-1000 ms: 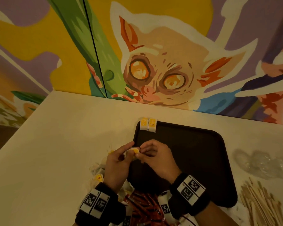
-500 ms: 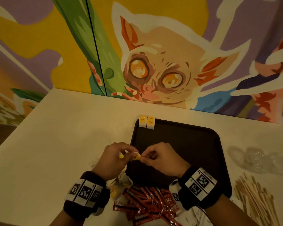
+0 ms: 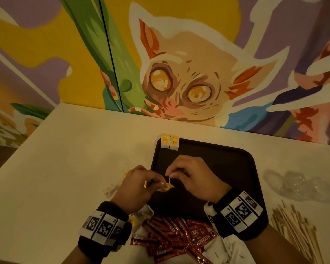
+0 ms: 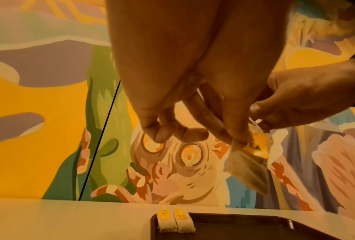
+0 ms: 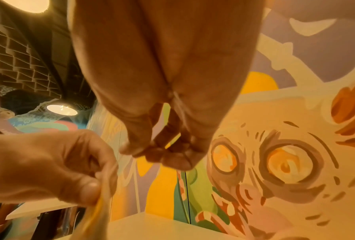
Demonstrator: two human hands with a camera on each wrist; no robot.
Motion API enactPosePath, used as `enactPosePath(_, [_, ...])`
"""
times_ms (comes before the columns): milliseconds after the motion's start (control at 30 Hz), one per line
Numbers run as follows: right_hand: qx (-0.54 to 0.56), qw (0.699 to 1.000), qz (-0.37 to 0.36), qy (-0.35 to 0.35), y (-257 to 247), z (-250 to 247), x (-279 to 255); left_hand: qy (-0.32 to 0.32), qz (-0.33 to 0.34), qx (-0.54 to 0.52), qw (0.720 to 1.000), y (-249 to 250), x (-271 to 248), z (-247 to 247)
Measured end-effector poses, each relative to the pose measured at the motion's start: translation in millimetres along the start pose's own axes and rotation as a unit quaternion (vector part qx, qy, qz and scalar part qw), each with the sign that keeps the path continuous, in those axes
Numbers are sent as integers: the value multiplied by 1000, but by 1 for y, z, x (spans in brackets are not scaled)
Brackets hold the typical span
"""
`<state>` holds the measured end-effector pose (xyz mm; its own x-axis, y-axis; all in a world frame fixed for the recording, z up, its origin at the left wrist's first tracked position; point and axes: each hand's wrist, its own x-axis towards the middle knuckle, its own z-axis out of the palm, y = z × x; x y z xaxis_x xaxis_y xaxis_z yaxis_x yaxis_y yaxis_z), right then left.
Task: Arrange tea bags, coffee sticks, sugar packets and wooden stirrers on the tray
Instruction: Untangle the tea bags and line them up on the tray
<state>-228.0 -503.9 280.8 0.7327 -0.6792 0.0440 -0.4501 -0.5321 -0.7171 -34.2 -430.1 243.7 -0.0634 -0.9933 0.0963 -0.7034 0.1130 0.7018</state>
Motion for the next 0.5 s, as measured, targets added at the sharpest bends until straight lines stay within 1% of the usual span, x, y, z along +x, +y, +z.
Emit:
enactPosePath(100, [39, 999, -15, 34, 3, 2, 1, 7, 15, -56, 998, 4, -1, -3])
enactPosePath(167, [82, 995, 8, 58, 6, 6, 1, 26, 13, -95, 995, 7, -1, -5])
enactPosePath(233, [147, 986, 39, 71, 8, 11, 1, 55, 16, -120, 991, 9, 1, -7])
enactPosePath(300, [196, 976, 53, 81, 10, 16, 1, 91, 17, -151, 984, 13, 2, -8])
enactPosePath(400, [244, 963, 51, 100, 12, 20, 2, 141, 14, -188, 972, 16, 2, -9])
enactPosePath(500, [276, 954, 45, 104, 11, 24, 2, 171, 0, -196, 965, 17, 3, -6])
